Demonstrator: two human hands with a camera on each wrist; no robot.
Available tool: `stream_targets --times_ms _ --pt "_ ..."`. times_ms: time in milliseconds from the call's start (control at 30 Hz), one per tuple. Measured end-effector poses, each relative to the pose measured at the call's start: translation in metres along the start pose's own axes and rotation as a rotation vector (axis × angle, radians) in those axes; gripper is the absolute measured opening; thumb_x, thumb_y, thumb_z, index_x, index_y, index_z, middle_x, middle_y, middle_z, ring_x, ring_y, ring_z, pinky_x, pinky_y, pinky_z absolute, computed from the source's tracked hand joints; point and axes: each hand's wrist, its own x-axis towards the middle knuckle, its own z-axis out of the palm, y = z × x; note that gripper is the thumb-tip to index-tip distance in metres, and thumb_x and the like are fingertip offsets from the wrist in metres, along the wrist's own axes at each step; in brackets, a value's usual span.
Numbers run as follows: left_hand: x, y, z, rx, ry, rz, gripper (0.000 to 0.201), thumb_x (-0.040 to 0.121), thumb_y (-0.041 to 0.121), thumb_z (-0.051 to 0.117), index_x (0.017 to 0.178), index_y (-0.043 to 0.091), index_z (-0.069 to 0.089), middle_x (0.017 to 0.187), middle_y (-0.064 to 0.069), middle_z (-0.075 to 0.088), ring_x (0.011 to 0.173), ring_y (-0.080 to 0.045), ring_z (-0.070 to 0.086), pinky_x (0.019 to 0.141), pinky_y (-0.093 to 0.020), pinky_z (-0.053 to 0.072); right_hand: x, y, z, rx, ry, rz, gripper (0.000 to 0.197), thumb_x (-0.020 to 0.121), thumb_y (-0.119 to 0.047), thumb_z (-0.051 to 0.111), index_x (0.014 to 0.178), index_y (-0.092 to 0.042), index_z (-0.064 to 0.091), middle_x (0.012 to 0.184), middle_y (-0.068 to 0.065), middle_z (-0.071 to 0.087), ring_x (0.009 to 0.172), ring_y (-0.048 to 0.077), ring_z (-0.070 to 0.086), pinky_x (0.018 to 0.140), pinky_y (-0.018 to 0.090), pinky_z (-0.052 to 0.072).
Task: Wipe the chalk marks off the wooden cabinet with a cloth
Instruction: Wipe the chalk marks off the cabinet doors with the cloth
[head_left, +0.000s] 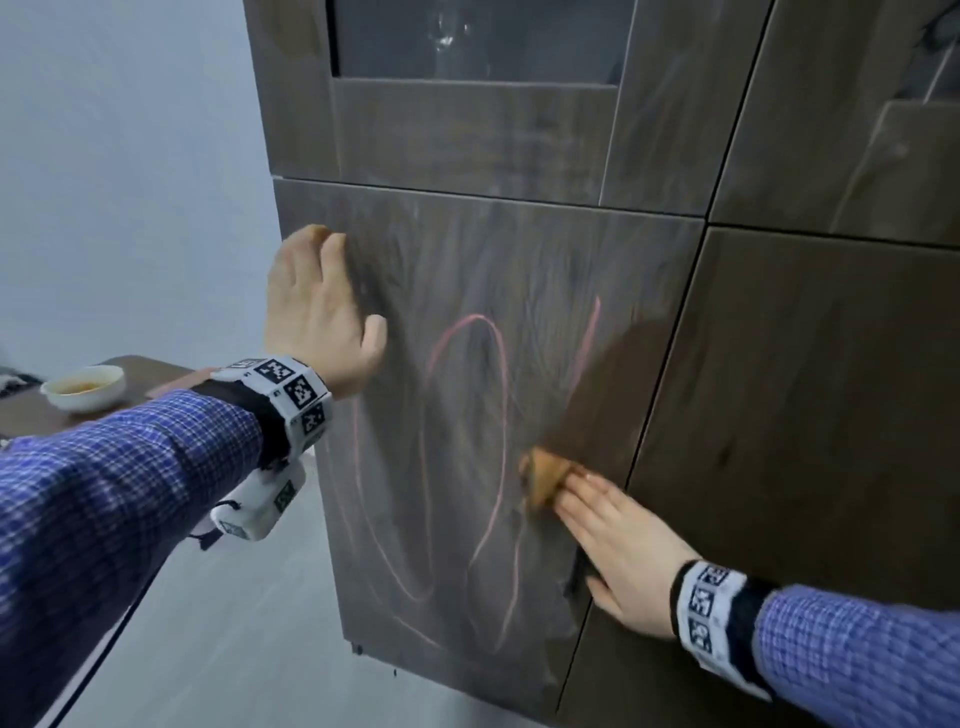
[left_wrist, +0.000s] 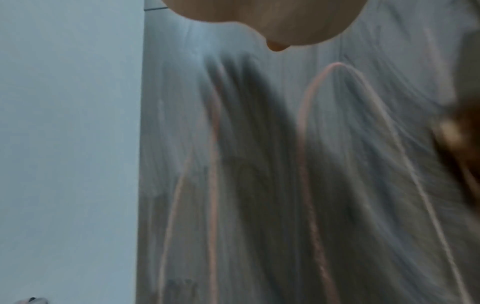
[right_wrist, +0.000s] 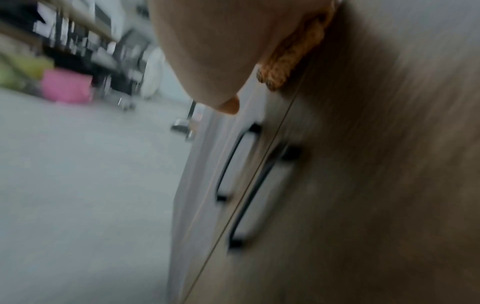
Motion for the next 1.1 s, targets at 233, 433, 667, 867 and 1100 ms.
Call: stream_targets --times_ms 233,433,667,867,1100 --pt "0.014 -0.026 0.021 -0.075 0.049 -0.362 0.075 0.094 0.054 0.033 0.133 -0.009 0.042 0.135 -0.031 0.044 0.125 -0.045 0.042 0.11 -0.051 0.031 0.038 0.079 -0.115 -0.072 0.472 0.29 0.083 0.084 -0.052 0.043 0.149 -0.002 0.032 0.152 0.021 0.032 0.144 0.039 0.021 0.121 0.048 0.009" --pt "0.035 -0.025 0.036 -0.559 0.048 -0.768 0.061 0.103 0.052 0.038 0.133 0.0 0.048 0.134 -0.015 0.056 0.121 -0.031 0.055 0.092 -0.028 0.033 0.038 0.038 -0.063 -0.057 0.257 0.071 0.094 0.077 -0.056 0.053 0.148 0.002 0.031 0.155 0.023 0.03 0.146 0.039 0.019 0.121 0.05 0.011" --pt "0.052 -0.019 0.033 -0.562 0.021 -0.901 0.075 0.099 0.059 0.041 0.134 -0.006 0.051 0.138 -0.024 0.055 0.125 -0.04 0.053 0.105 -0.041 0.037 0.046 0.078 -0.121 -0.167 0.381 0.069 0.079 0.081 -0.052 0.051 0.14 0.001 0.047 0.145 0.022 0.045 0.141 0.04 0.029 0.12 0.05 0.015" --pt "0.057 -0.013 0.029 -0.481 -0.03 -0.979 0.083 0.097 0.066 0.039 0.138 -0.006 0.049 0.141 -0.028 0.052 0.128 -0.043 0.051 0.109 -0.045 0.034 0.057 0.071 -0.13 -0.049 0.435 0.153 0.091 0.081 -0.054 0.048 0.15 0.002 0.027 0.158 0.022 0.022 0.148 0.038 0.012 0.122 0.049 0.006" --pt "0.059 -0.027 0.021 -0.554 -0.189 -0.943 0.072 0.103 0.058 0.033 0.145 0.001 0.046 0.144 -0.029 0.048 0.131 -0.042 0.048 0.11 -0.042 0.034 0.035 0.079 -0.116 -0.15 0.311 0.028 0.082 0.078 -0.055 0.051 0.137 0.002 0.05 0.142 0.023 0.048 0.14 0.039 0.032 0.12 0.05 0.016"
